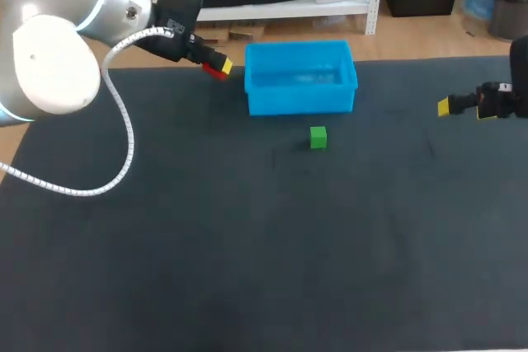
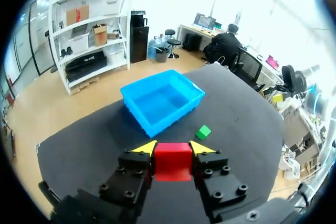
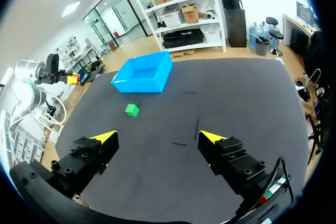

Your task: Use the left arm to pick the red cube and place it into the blue plastic box first, then use the right arm to grasp the green cube and put it into the same blue plastic box after the first action is fully finished.

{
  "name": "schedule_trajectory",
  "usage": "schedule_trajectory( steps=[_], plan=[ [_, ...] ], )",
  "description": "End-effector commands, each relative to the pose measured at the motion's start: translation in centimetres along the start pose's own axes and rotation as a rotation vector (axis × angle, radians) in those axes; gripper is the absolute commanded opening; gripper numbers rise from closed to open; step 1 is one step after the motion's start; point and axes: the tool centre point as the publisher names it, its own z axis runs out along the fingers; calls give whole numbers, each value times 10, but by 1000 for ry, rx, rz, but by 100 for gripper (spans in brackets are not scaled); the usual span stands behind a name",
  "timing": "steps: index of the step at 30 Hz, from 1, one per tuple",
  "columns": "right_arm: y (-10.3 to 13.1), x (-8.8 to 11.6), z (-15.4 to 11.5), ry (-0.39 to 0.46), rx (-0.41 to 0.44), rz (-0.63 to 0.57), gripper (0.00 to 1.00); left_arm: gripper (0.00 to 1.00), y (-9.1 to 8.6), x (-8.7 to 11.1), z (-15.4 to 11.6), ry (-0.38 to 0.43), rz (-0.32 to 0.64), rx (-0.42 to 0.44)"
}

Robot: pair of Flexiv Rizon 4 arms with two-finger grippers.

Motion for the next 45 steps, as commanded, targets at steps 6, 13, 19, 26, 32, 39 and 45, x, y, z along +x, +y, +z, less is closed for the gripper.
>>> schedule_trajectory(
  steps=[6,13,19,26,32,39,45],
  plan=[
    [0,0,0,1,-1,-1,100,0,5,-18,34,-12,27,48],
    [0,0,0,1,-1,-1,100,0,10,-48,72,-21,44,71],
    [0,0,0,1,-1,-1,100,0,20,-68,103,-19,55,72],
    [0,0,0,1,-1,-1,100,0,28,-79,130,5,50,61],
    [0,0,0,1,-1,-1,100,0,33,-77,144,34,24,54],
    [0,0,0,1,-1,-1,100,0,35,-76,152,44,19,63],
    [0,0,0,1,-1,-1,100,0,40,-74,166,60,6,70]
  ],
)
